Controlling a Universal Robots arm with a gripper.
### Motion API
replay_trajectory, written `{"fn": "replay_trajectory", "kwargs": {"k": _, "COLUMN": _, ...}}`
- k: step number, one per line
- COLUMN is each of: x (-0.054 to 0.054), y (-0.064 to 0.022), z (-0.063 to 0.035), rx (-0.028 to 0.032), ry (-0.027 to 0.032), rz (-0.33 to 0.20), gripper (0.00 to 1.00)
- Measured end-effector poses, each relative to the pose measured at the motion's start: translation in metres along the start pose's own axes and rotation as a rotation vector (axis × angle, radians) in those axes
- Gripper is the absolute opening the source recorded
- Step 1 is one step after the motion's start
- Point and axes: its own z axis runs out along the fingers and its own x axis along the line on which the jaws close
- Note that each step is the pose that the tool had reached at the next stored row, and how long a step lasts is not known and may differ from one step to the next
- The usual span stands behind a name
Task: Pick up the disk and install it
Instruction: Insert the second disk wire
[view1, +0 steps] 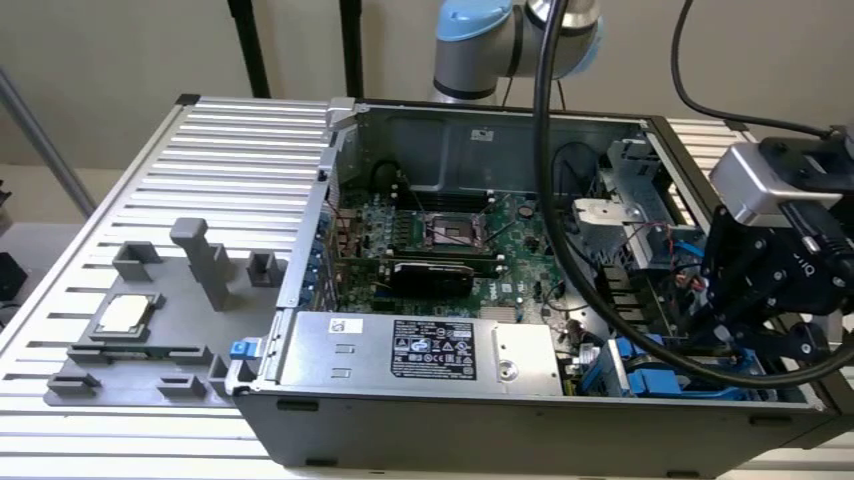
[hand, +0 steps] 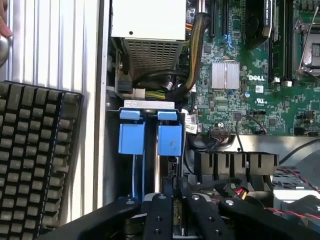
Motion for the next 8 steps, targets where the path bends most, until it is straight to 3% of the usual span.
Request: {"fn": "replay_trajectory", "kwargs": {"k": 8, "x": -0.0023, "y": -0.0019, "z": 0.0017, "rx": 0.0012, "ry": 0.0162, "rz": 0.022, "gripper": 0.00}}
